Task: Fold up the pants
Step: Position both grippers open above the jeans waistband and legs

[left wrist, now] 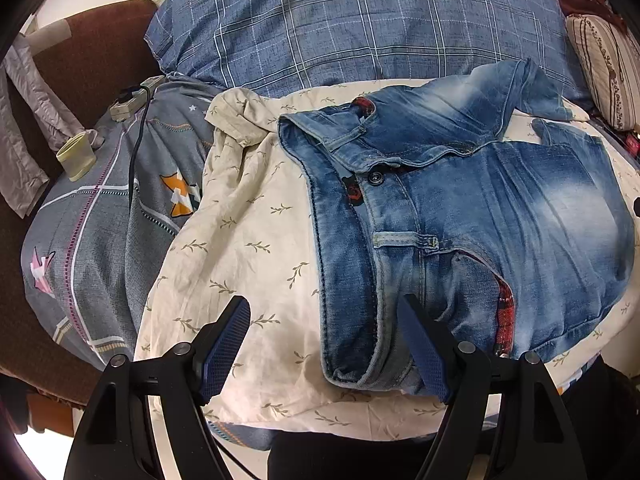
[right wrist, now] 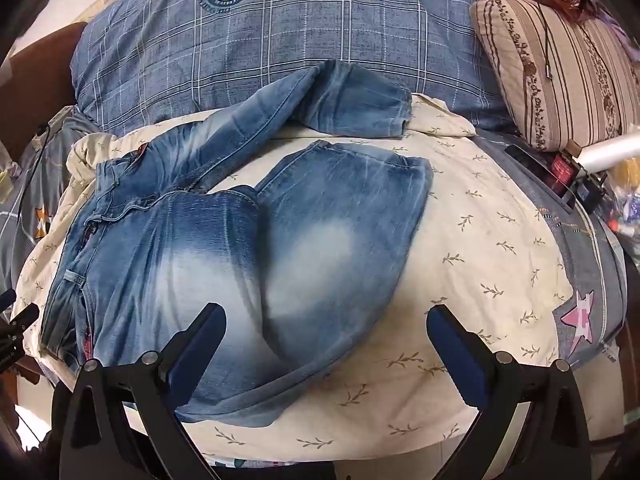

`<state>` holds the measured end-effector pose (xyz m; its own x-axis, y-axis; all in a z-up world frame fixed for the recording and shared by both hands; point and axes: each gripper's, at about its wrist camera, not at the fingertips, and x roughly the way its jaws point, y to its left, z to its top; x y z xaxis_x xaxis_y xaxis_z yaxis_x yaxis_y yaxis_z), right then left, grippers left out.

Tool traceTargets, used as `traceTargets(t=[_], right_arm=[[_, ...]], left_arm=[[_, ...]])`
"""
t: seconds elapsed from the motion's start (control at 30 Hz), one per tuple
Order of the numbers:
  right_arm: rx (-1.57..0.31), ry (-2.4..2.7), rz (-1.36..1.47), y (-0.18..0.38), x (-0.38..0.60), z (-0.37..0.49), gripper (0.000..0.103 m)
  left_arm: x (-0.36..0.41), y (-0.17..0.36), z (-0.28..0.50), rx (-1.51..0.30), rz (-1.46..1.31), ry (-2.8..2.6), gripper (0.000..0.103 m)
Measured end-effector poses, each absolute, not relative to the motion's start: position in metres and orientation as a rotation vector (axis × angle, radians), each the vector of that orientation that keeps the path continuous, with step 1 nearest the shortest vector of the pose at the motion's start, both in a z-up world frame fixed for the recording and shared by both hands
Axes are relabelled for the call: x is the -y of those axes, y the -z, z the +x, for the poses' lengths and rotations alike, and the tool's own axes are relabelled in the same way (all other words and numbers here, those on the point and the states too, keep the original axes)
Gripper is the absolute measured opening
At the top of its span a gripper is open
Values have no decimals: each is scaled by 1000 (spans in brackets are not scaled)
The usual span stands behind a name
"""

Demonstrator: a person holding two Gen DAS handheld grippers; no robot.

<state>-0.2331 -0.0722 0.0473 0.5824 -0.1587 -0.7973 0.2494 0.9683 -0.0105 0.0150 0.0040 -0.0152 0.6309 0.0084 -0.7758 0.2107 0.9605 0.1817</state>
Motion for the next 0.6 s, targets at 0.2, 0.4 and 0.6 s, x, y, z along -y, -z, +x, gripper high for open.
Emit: traceTargets(t=[0.2,0.4,0.6], right_arm=[[-925,243,112,-45,75,-234,101],[-928,242,114,-44,76,-234,101],[-929,246,119,-44,78,-234,101]], left_arm=[[-1,15,12,-881,277,126,76],[1,12,11,-880,278,131,76],[2,8,11,-877,283,131,76]])
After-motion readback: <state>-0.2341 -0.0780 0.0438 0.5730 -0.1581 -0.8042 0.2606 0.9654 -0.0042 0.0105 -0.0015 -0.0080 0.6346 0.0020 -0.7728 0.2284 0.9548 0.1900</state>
